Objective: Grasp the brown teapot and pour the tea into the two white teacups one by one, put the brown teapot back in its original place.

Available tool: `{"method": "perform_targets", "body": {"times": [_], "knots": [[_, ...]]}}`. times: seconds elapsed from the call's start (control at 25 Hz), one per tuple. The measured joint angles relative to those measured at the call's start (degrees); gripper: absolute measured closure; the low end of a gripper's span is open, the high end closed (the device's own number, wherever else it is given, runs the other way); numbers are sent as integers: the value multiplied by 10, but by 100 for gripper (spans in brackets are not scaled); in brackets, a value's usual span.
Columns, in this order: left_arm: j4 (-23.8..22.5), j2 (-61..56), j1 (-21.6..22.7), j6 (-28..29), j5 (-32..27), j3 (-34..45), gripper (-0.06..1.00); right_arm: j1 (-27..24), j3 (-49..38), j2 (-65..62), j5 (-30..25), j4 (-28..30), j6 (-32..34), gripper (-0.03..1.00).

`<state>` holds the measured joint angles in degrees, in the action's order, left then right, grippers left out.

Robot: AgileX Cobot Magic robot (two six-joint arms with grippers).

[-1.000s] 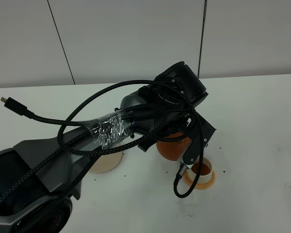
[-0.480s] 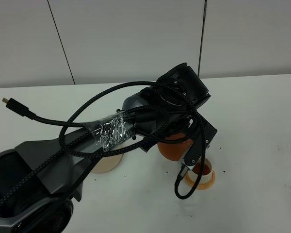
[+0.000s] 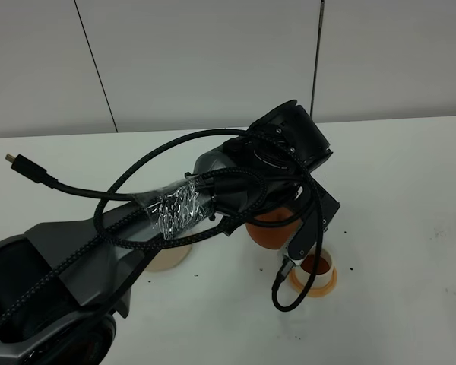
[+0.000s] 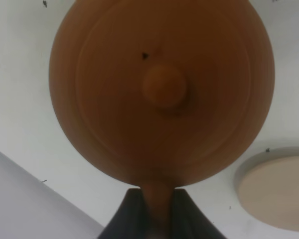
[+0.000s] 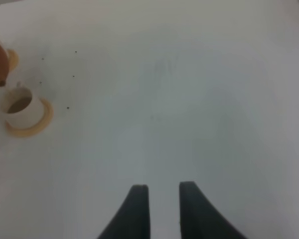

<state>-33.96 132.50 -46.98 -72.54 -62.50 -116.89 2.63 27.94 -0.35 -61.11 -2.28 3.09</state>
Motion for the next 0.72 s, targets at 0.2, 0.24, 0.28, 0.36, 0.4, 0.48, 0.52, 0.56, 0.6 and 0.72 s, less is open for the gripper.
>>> {"method": "perform_targets", "body": {"times": [0.2, 0.24, 0.28, 0.36, 0.4, 0.48, 0.52, 0.56, 0.6, 0.72], "knots": [[-2, 0, -1, 3, 0, 0, 77, 0, 0, 0, 0, 0, 0, 82], [-3, 0, -1, 4, 0, 0, 77, 0, 0, 0, 0, 0, 0, 82], [-4, 0, -1, 4, 0, 0, 77, 0, 0, 0, 0, 0, 0, 82], [-6, 0, -1, 4, 0, 0, 77, 0, 0, 0, 0, 0, 0, 82], [-6, 0, -1, 4, 0, 0, 77, 0, 0, 0, 0, 0, 0, 82], [-6, 0, -1, 5, 0, 0, 77, 0, 0, 0, 0, 0, 0, 82], [-6, 0, -1, 5, 0, 0, 77, 0, 0, 0, 0, 0, 0, 82], [-6, 0, -1, 5, 0, 0, 77, 0, 0, 0, 0, 0, 0, 82], [-6, 0, -1, 5, 0, 0, 77, 0, 0, 0, 0, 0, 0, 82], [-6, 0, -1, 5, 0, 0, 77, 0, 0, 0, 0, 0, 0, 82]]}}
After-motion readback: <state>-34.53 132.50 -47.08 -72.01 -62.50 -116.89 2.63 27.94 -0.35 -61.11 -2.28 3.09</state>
